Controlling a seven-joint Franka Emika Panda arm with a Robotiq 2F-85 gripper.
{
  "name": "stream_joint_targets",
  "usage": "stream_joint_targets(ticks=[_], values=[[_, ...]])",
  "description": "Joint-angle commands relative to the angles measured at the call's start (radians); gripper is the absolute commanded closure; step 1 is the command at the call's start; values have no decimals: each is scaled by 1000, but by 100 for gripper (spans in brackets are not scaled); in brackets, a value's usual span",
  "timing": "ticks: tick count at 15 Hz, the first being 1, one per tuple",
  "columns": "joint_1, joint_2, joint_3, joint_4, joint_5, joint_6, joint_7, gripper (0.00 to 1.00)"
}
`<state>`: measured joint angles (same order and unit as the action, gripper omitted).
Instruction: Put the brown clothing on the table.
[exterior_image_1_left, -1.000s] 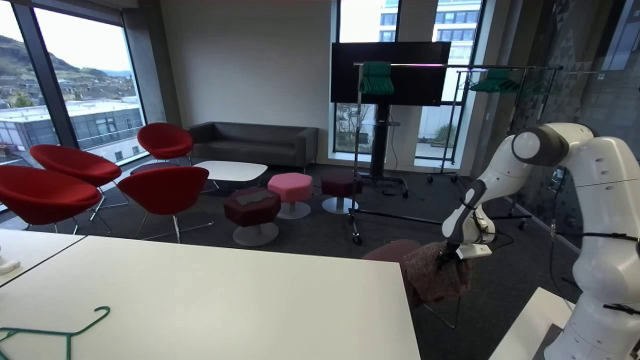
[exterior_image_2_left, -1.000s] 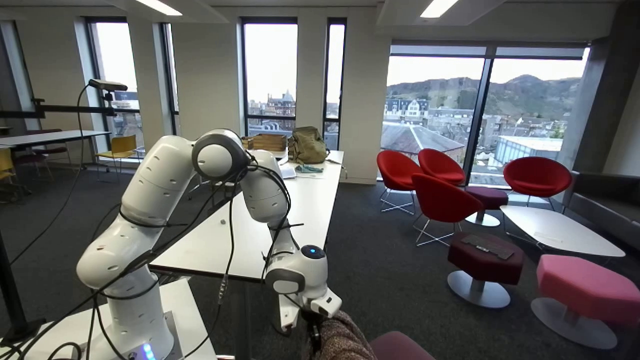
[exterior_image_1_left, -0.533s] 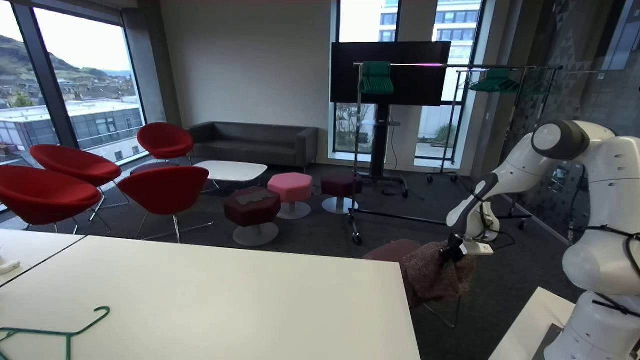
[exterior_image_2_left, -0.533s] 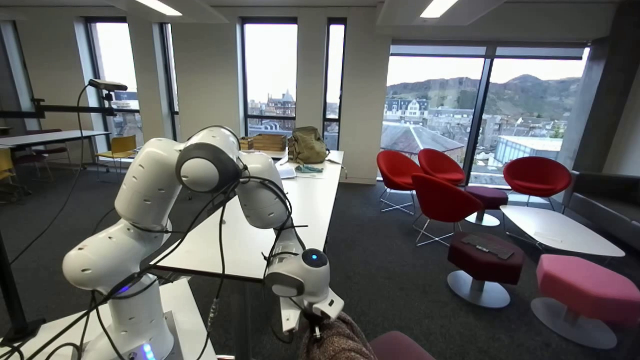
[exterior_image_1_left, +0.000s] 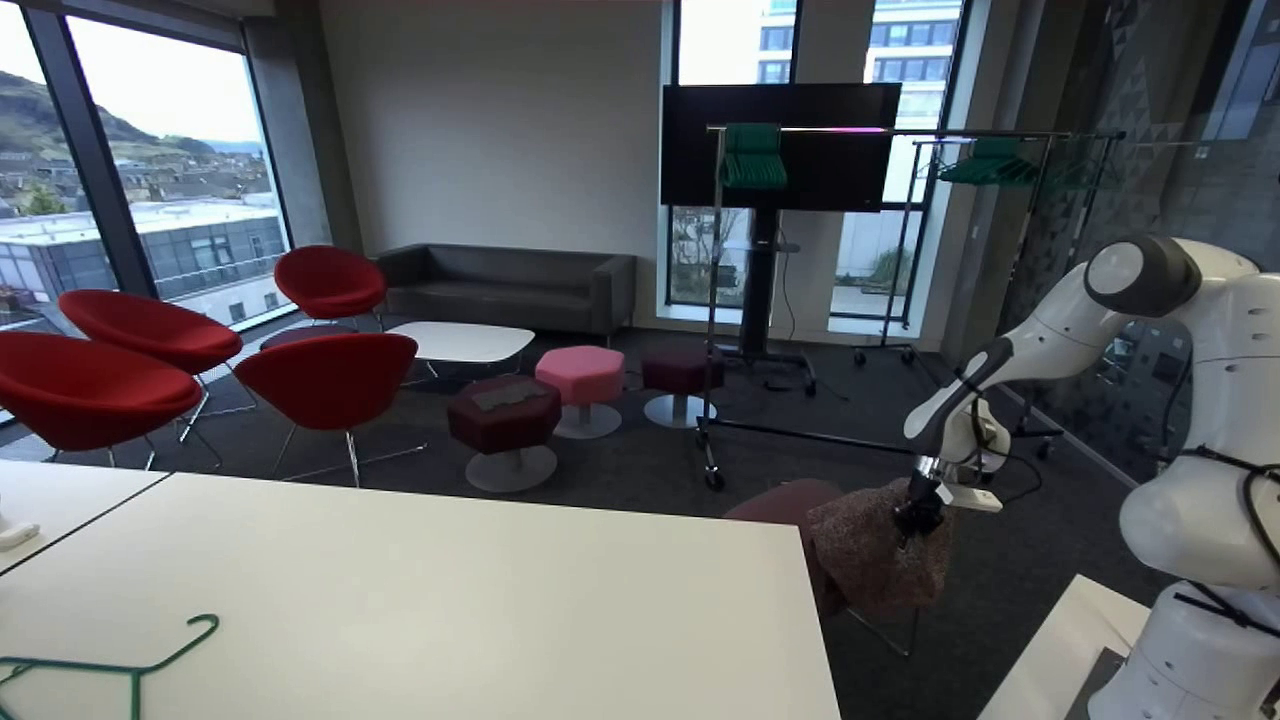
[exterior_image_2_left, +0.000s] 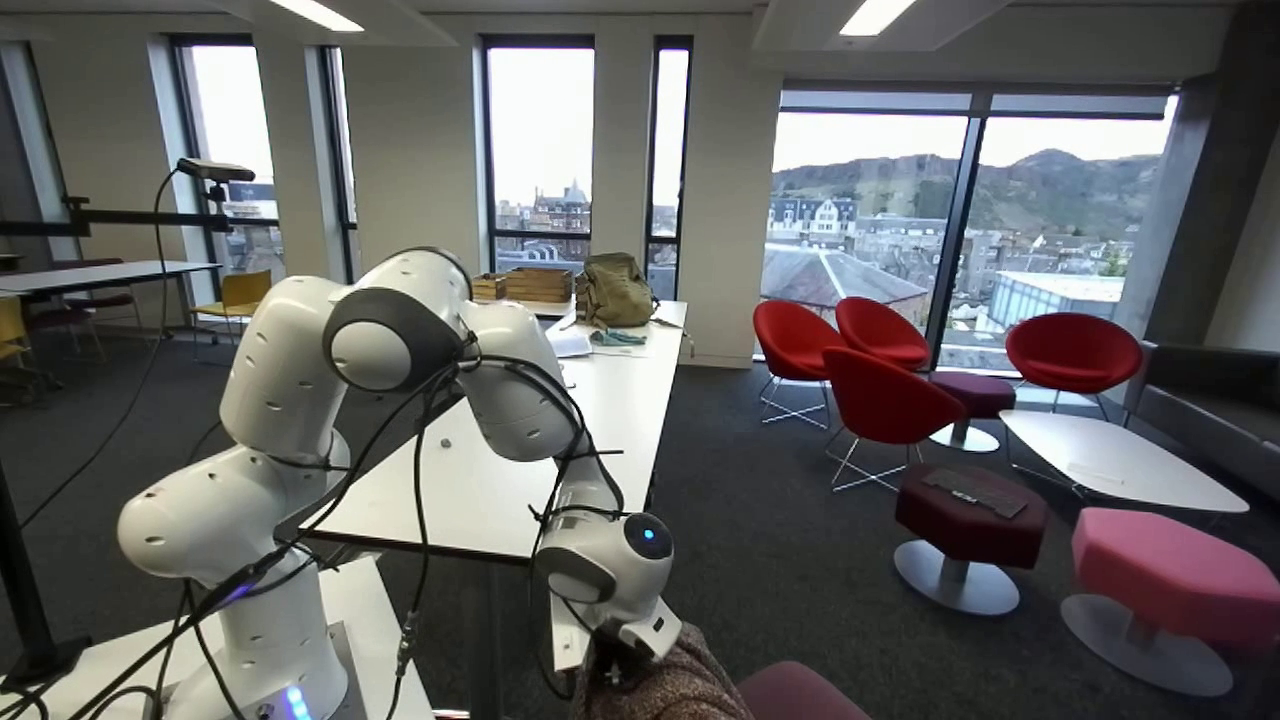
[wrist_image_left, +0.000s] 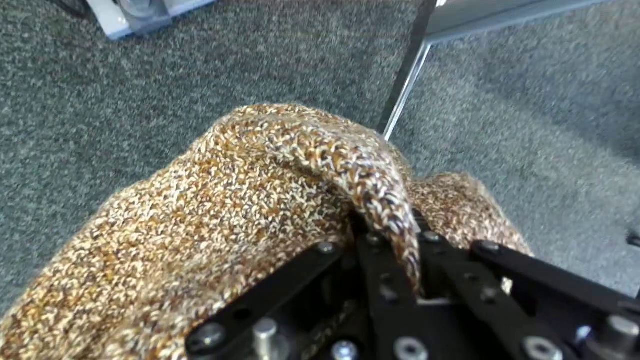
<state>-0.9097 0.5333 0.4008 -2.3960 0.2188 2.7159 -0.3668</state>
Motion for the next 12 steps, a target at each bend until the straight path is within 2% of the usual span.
stream_joint_targets(ticks=[1, 5, 10, 12], values=[[76, -123, -43, -26, 23, -261, -33, 98], [265, -262, -162, -45, 22, -326, 67, 98], [516, -413, -301, -68, 12, -407, 109, 98], [578, -491, -354, -75, -4, -443, 135, 98]])
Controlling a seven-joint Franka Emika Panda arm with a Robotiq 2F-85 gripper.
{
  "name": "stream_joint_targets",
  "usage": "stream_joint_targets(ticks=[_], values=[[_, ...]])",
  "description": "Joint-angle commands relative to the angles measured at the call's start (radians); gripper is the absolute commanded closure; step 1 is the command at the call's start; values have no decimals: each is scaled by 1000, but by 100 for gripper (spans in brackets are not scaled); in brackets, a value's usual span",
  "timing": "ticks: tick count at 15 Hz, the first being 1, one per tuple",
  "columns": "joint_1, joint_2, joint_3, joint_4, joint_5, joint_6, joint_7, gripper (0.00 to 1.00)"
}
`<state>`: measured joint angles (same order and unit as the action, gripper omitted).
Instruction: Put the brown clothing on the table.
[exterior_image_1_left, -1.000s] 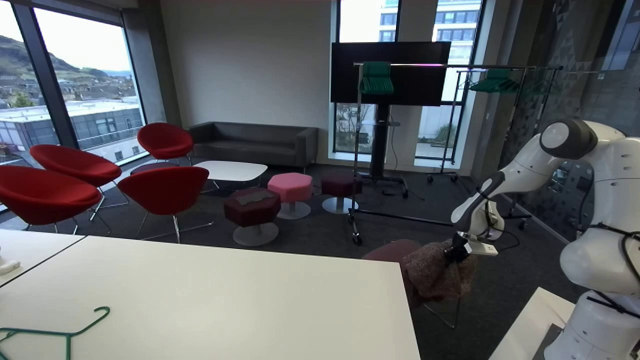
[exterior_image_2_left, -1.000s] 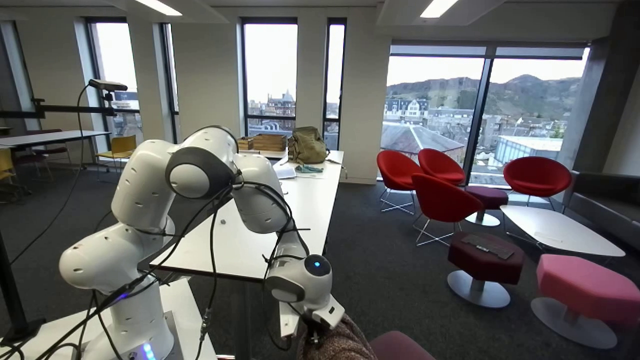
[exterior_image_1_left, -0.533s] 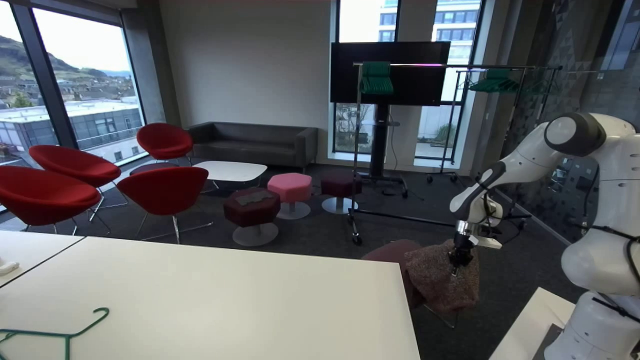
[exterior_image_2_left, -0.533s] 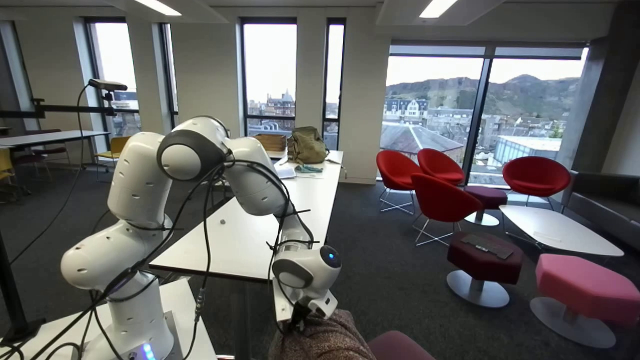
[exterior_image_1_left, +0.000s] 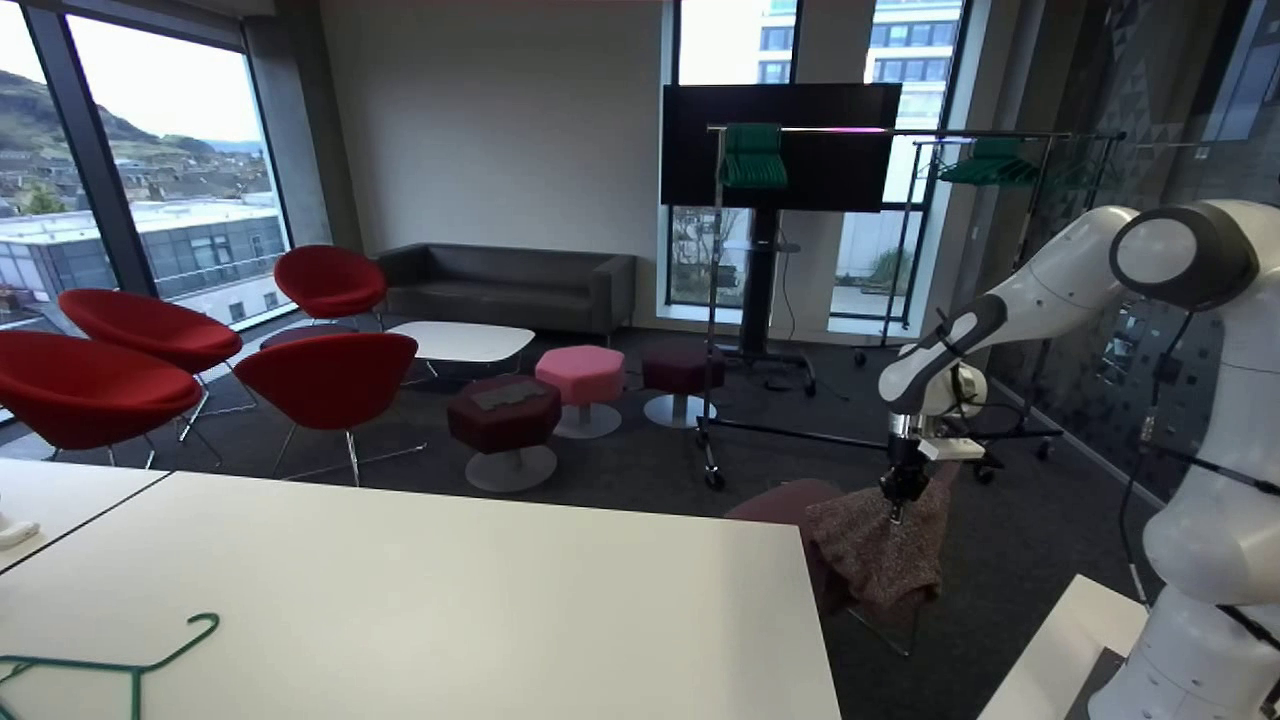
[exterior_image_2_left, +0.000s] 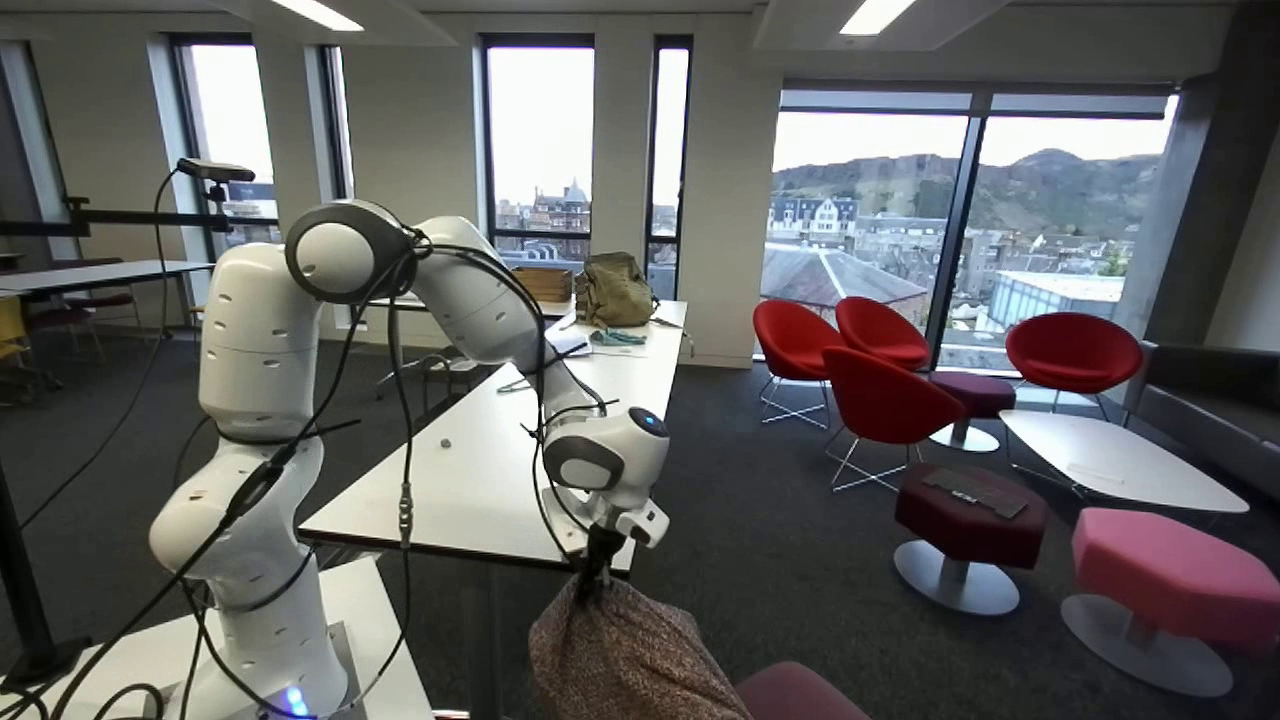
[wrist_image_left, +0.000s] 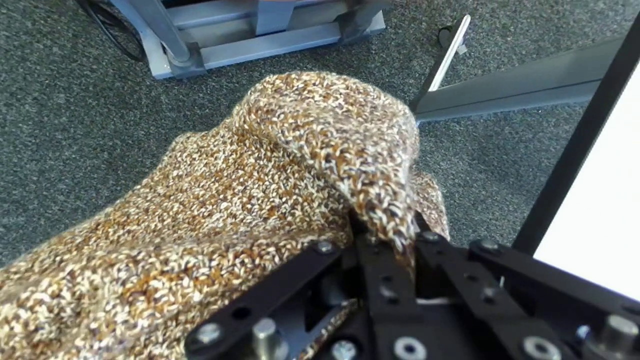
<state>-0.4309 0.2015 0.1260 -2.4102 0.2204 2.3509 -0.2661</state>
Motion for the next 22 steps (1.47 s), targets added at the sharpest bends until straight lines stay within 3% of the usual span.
stream_joint_targets(ticks=[1, 8, 15, 18, 19, 22], values=[[121, -201, -104, -71, -10, -99, 37, 98], [195, -543, -244, -153, -70, -323, -12, 98], [214, -896, -274, -203, -180, -579, 7, 98], [228, -986, -286, -192, -211, -651, -10, 98], [236, -892, -290, -174, -199, -606, 15, 93], [243, -966, -293, -191, -208, -630, 17, 93]])
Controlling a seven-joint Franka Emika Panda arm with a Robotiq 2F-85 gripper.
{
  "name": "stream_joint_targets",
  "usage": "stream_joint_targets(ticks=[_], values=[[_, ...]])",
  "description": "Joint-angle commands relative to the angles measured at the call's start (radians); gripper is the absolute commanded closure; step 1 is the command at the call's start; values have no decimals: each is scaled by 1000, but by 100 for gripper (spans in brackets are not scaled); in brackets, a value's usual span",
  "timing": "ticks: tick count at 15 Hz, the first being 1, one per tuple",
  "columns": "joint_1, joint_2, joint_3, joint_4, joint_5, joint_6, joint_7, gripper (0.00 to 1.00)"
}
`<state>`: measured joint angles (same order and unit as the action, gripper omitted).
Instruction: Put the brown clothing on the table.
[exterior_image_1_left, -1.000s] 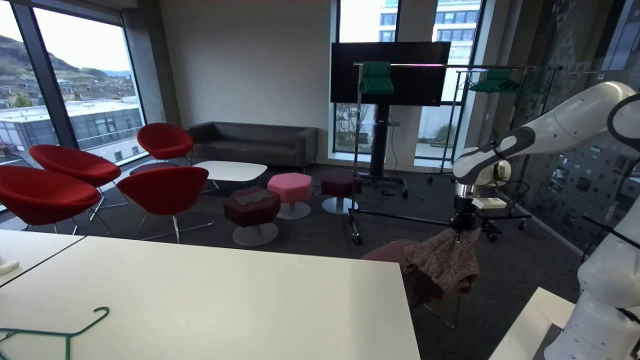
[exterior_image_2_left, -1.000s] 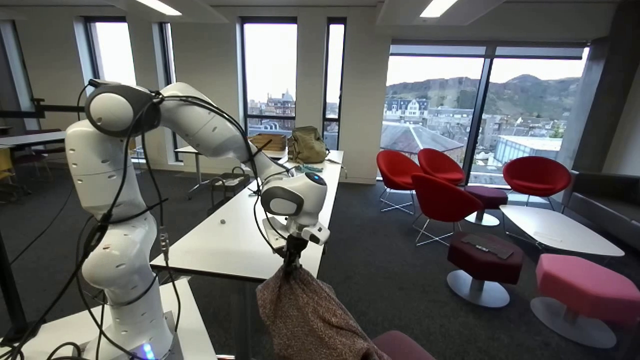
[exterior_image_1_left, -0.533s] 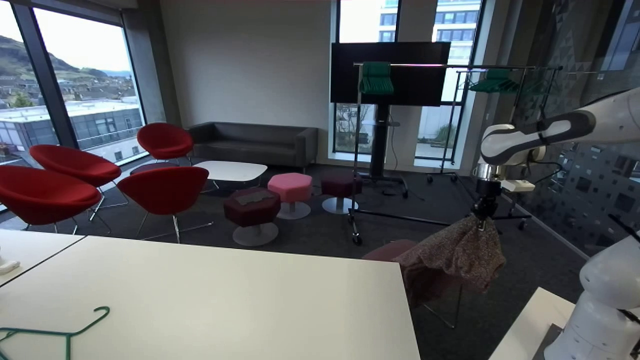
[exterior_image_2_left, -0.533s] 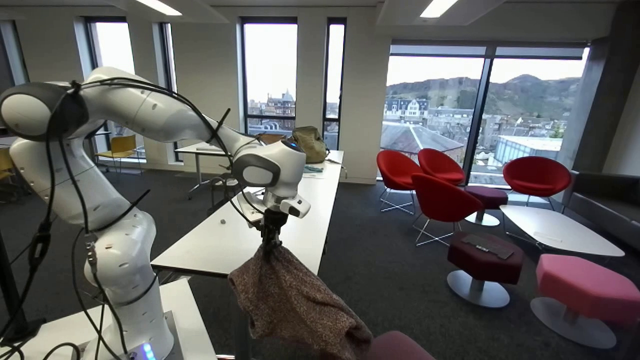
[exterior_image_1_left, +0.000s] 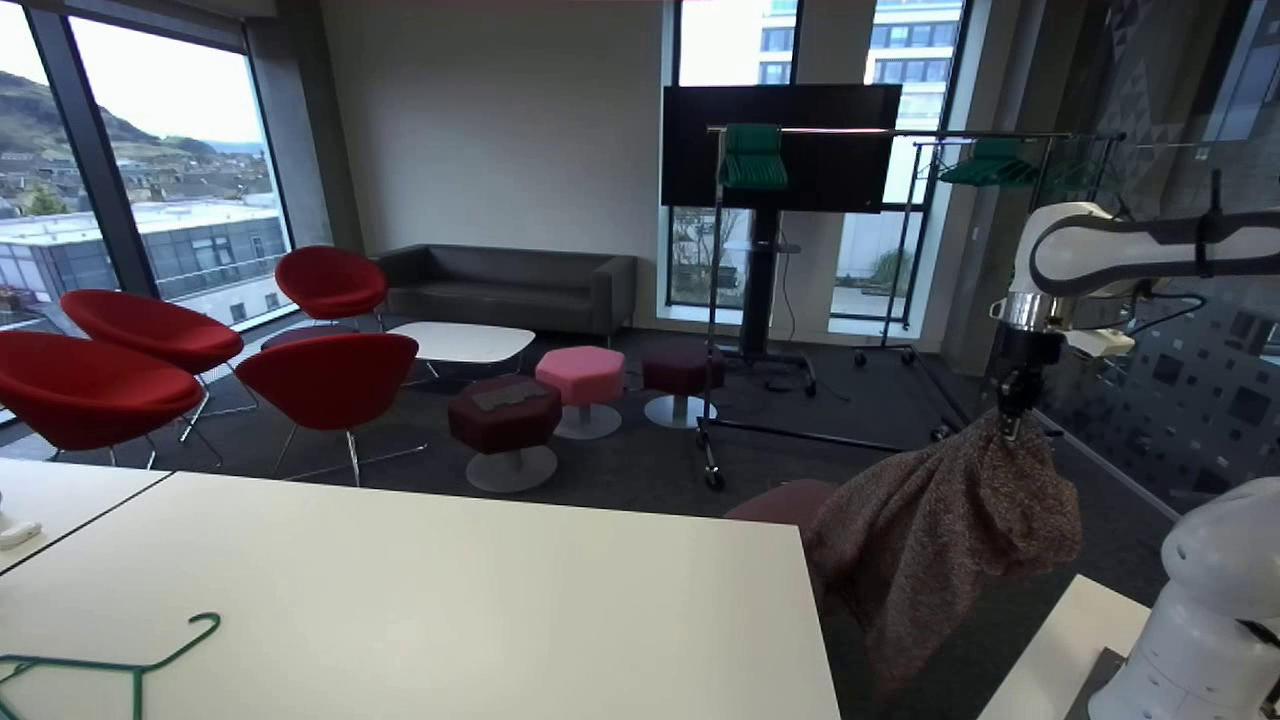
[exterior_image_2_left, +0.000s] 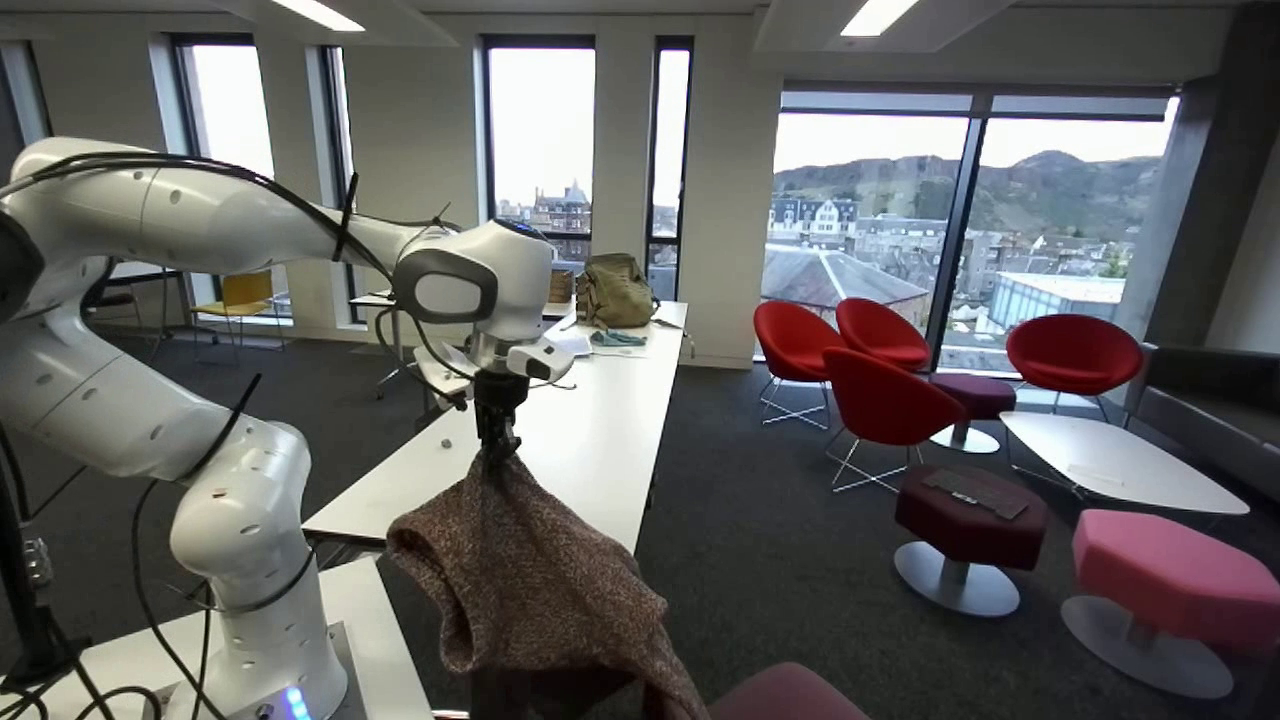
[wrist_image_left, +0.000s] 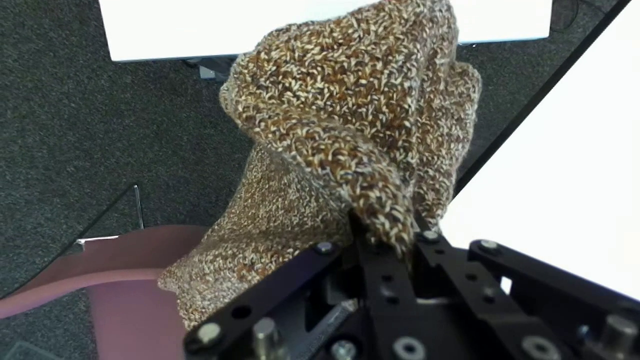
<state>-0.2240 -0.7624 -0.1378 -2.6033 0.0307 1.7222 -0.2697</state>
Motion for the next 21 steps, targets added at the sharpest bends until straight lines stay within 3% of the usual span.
stream_joint_targets(ticks=[1, 3, 6, 11, 15, 21], values=[[36, -8, -29, -3, -19, -1, 20, 93], [36, -7, -29, -10, -19, -1, 20, 98], [52, 41, 0, -5, -21, 36, 46, 98], [136, 69, 124, 83, -53, 63, 138, 98], [184, 136, 214, 235, -114, 78, 221, 98], [215, 288, 262, 516, -162, 50, 272, 98]])
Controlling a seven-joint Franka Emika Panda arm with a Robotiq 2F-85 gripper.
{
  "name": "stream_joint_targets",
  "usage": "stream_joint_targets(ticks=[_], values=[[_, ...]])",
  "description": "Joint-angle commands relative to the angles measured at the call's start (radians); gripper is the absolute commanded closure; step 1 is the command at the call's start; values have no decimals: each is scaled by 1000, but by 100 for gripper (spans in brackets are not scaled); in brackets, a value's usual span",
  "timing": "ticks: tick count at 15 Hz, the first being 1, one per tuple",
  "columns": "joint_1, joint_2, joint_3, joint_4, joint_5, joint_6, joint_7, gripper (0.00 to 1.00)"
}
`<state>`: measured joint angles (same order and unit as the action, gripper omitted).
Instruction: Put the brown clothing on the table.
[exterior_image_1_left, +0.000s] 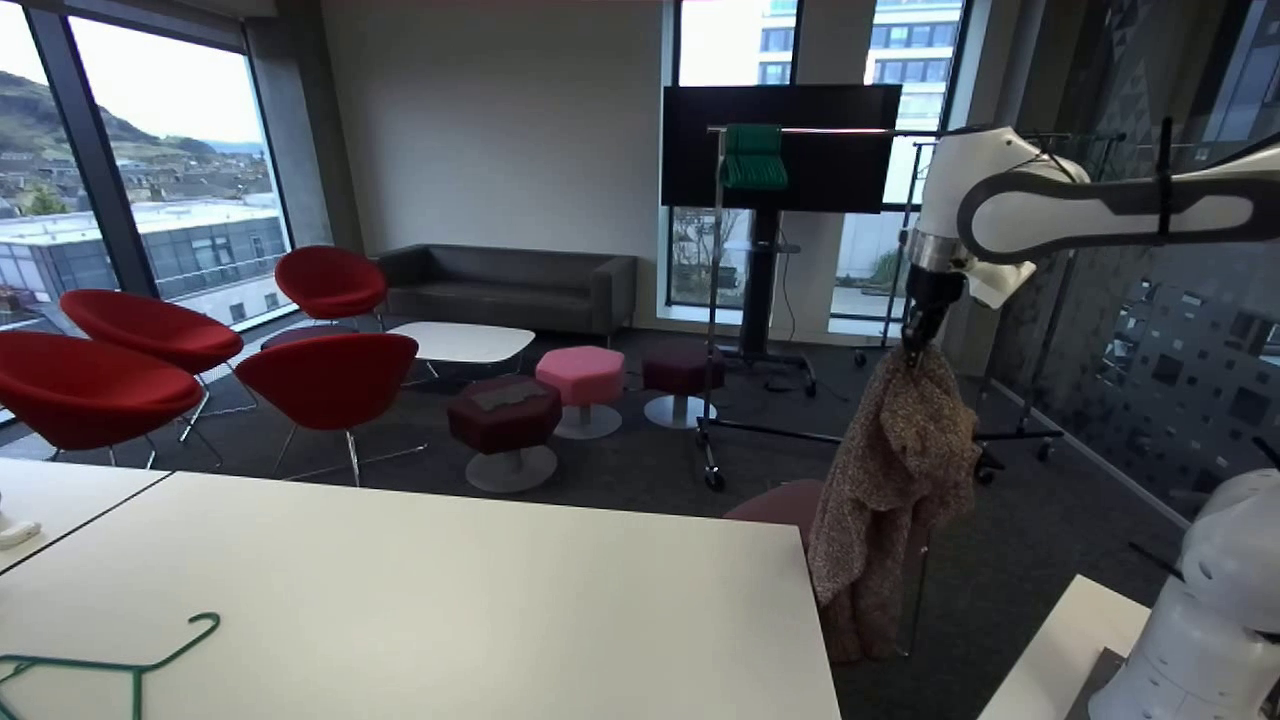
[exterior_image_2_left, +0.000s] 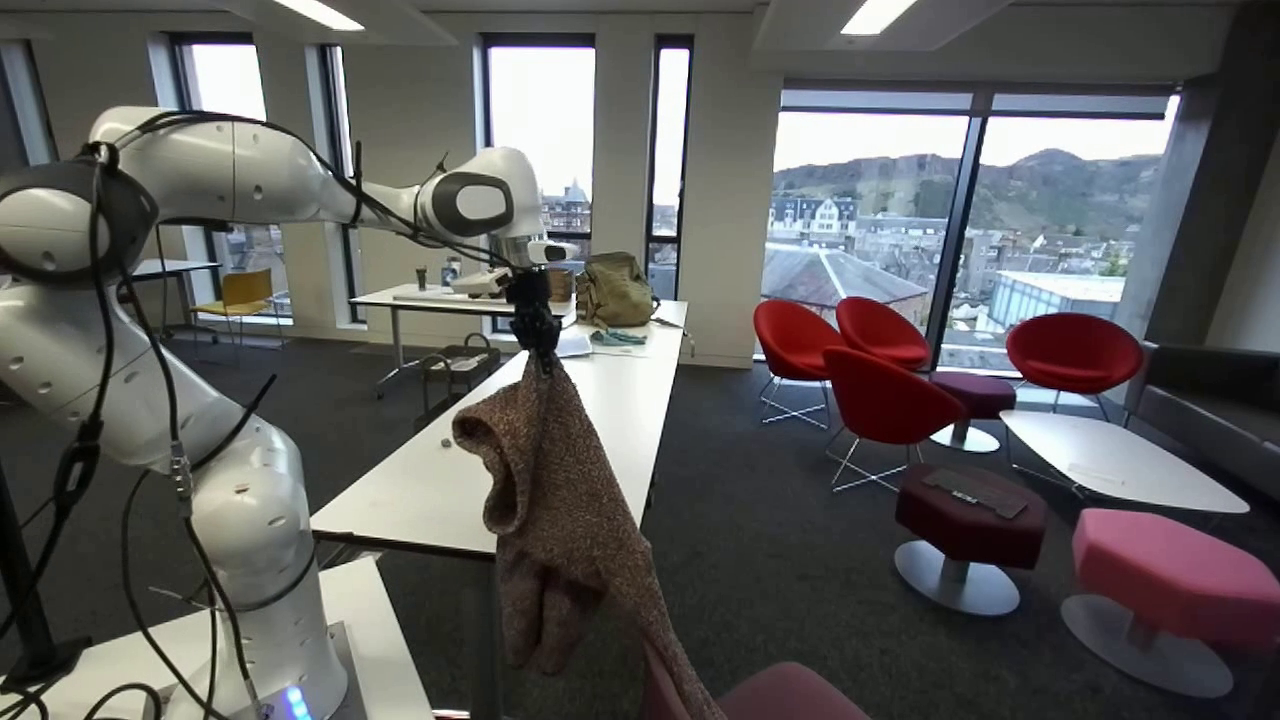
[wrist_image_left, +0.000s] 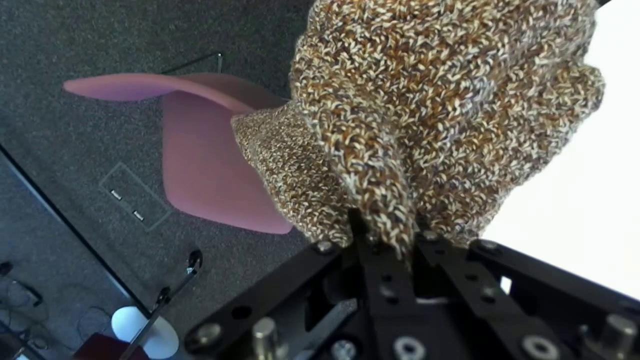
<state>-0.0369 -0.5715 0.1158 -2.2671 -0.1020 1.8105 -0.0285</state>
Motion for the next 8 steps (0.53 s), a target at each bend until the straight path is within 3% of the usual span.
stream_joint_targets(ticks=[1, 8], values=[[39, 113, 18, 219, -26, -44, 29, 98], [121, 205, 129, 440, -90, -92, 42, 98]])
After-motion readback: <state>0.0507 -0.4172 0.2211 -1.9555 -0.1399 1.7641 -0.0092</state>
